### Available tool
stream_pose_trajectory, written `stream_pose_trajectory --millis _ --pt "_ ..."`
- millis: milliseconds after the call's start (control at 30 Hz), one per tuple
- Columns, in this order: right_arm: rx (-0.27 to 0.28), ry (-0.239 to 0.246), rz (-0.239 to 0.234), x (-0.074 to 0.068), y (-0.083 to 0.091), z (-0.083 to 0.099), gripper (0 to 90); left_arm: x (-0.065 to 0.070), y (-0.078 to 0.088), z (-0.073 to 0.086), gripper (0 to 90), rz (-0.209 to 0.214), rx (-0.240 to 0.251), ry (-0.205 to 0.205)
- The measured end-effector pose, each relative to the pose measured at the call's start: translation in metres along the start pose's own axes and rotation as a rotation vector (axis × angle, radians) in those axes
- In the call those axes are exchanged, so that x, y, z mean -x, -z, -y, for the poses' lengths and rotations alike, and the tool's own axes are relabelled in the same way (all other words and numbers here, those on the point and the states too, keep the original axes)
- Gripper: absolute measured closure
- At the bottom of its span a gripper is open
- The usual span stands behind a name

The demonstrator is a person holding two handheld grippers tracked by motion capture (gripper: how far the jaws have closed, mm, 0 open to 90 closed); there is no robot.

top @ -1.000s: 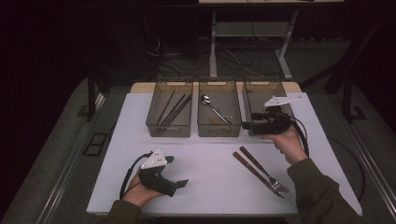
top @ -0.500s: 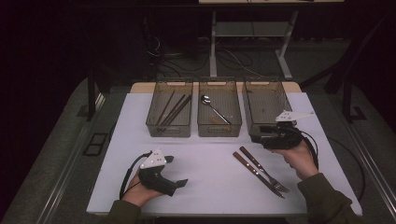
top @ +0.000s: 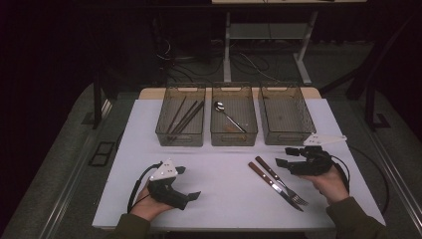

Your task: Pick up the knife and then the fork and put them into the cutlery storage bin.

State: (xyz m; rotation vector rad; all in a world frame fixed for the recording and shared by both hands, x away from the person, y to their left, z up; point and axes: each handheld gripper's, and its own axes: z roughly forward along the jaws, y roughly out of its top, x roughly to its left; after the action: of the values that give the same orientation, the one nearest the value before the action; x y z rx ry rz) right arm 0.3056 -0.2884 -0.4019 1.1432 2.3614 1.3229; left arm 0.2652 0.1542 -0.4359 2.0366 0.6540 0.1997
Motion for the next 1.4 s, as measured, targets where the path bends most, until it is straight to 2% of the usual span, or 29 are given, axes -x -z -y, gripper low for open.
stream_pose_trajectory --millis 400,433,567,733,900,1000,1400 --pt "-0.023 -0.023 0.029 -0.002 0.011 0.024 34.2 0.000 0.000 0.000 0.5 -0.001 -0.003 0.000" --pt "-0.029 -0.035 0.030 -0.002 0.012 0.025 34.6 0.000 0.000 0.000 0.5 -0.002 -0.003 0.000" --pt "-0.054 -0.027 0.041 -0.001 0.012 0.029 39.3 0.000 0.000 0.000 0.5 -0.004 -0.004 -0.001" --pt "-0.108 -0.022 0.045 -0.003 0.006 0.029 46.7 0.000 0.000 0.000 0.5 -0.004 -0.005 -0.002" --pt "-0.149 -0.036 0.033 -0.007 -0.001 0.028 54.6 0.000 0.000 0.000 0.5 -0.003 -0.006 -0.002" --pt "-0.182 -0.024 0.034 -0.009 -0.007 0.027 57.1 0.000 0.000 0.000 0.5 -0.004 -0.007 -0.002" --pt "-0.248 -0.018 0.032 -0.014 -0.026 0.024 65.5 0.000 -0.001 0.000 0.5 -0.006 -0.009 -0.004"
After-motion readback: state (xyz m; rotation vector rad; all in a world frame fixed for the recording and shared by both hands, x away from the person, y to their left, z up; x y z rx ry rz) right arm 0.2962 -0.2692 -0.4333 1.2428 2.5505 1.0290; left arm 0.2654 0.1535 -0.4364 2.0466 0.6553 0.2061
